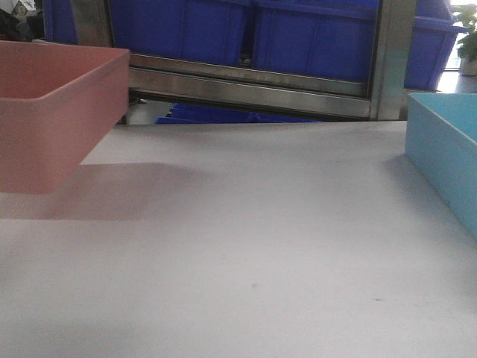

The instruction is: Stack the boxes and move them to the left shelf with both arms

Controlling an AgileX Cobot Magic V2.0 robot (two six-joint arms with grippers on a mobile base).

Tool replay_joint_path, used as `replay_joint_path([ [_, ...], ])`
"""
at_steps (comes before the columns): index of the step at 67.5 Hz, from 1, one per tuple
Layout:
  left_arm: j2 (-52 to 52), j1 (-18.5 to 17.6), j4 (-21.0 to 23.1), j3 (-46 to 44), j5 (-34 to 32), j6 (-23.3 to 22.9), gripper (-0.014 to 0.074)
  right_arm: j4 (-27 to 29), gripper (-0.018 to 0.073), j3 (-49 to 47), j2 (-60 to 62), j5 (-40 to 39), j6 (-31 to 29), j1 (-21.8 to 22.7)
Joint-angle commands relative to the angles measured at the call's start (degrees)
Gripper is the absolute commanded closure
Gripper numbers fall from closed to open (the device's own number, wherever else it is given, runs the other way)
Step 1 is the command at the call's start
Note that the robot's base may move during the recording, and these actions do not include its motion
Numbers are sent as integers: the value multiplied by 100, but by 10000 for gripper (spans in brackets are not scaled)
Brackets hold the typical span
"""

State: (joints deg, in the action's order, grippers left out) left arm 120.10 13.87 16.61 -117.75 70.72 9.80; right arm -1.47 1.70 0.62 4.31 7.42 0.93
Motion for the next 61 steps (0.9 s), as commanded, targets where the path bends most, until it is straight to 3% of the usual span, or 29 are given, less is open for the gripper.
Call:
replay_joint_path([
  [1,-495,-305,834,-231,81,-364,596,-3,510,-136,106,-548,-26,13],
  [11,-495,-940,971,-231,101,-1083,596,-3,510,-136,106,-548,-26,13],
  [18,-495,-1502,783,-231,-75,-1418,596,-3,510,-136,106,-548,-26,13],
  [27,-495,-2213,-238,-231,-201,-2200,596,-3,510,-136,106,-548,-26,13],
  [33,-495,-2666,-709,-231,-201,-2452,596,-3,510,-136,106,-548,-26,13],
  [61,-495,-3471,-748,443,-522,-3437,596,-3,510,-136,106,-548,-26,13],
])
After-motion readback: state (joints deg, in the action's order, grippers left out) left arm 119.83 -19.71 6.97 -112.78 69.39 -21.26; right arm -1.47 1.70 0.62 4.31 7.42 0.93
